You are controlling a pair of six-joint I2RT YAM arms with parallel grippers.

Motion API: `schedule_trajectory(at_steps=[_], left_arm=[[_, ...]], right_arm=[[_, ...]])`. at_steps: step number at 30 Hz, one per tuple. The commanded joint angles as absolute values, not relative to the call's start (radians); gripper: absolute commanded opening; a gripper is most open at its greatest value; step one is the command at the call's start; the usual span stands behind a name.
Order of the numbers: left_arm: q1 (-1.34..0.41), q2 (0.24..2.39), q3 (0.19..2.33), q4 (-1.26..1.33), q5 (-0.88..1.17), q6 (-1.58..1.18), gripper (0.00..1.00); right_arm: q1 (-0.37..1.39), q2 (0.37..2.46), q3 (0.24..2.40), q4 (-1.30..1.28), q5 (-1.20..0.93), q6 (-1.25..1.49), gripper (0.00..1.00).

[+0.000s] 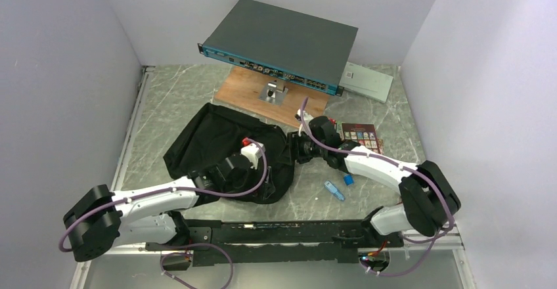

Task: Pack the student bag
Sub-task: Adjust the student bag at the center of the board.

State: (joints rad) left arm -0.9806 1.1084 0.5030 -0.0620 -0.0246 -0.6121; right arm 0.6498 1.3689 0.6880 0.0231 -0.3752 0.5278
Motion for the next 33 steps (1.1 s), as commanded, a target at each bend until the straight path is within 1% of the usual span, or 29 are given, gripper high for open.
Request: schedule_trajectory(at_steps=[1,4,7,8,10,11,15,18,19,20,22,23,26,30,33], left_arm=[[-0.986,1.145,0.561,-0.056,-0.097,-0.568,0.9],[-0.986,1.179,0.566,-0.012,-0.09,-0.568,0.85],[-0.986,1.206,0.568,0.045,-0.047,-0.585,0.79],[-0.987,1.209,0.566,0.057,-0.033,-0.591,0.79],[-0.986,1.209,0.57,0.058,-0.026,-0.592,0.78],[-0.986,1.206,0.575,0.043,-0.027,-0.587,0.79],[-0.987,1.192,0.617,-0.01,-0.045,-0.552,0.87],[-0.986,1.182,0.64,-0.025,-0.05,-0.543,0.91],[-0.983,1.181,0.646,-0.022,-0.047,-0.545,0.93],[-0.977,1.184,0.654,-0.02,-0.042,-0.551,0.93],[-0.964,1.2,0.68,-0.025,-0.042,-0.566,0.93],[-0.958,1.214,0.698,-0.032,-0.048,-0.575,0.92],[-0.938,1.286,0.782,-0.071,-0.074,-0.584,0.91],[-0.932,1.415,0.895,-0.119,-0.169,-0.608,0.88],[-0.931,1.488,0.96,-0.123,-0.209,-0.603,0.81]], right_arm=[[0.642,1.34,0.758,-0.058,-0.354,0.487,0.55],[0.659,1.24,0.675,-0.087,-0.298,0.539,0.66],[0.666,1.152,0.589,-0.063,-0.272,0.615,0.68],[0.666,1.131,0.561,-0.042,-0.272,0.638,0.64],[0.666,1.106,0.5,0.038,-0.278,0.674,0.5],[0.666,1.102,0.468,0.079,-0.282,0.69,0.48],[0.665,1.145,0.393,0.239,-0.268,0.722,0.46],[0.664,1.198,0.403,0.3,-0.281,0.717,0.47],[0.665,1.203,0.403,0.313,-0.286,0.714,0.44],[0.665,1.206,0.397,0.33,-0.286,0.712,0.36],[0.664,1.212,0.384,0.345,-0.267,0.712,0.07],[0.664,1.216,0.379,0.35,-0.26,0.71,0.0],[0.664,1.218,0.36,0.373,-0.255,0.703,0.0],[0.665,1.212,0.317,0.421,-0.265,0.713,0.0],[0.666,1.208,0.315,0.419,-0.275,0.707,0.0]])
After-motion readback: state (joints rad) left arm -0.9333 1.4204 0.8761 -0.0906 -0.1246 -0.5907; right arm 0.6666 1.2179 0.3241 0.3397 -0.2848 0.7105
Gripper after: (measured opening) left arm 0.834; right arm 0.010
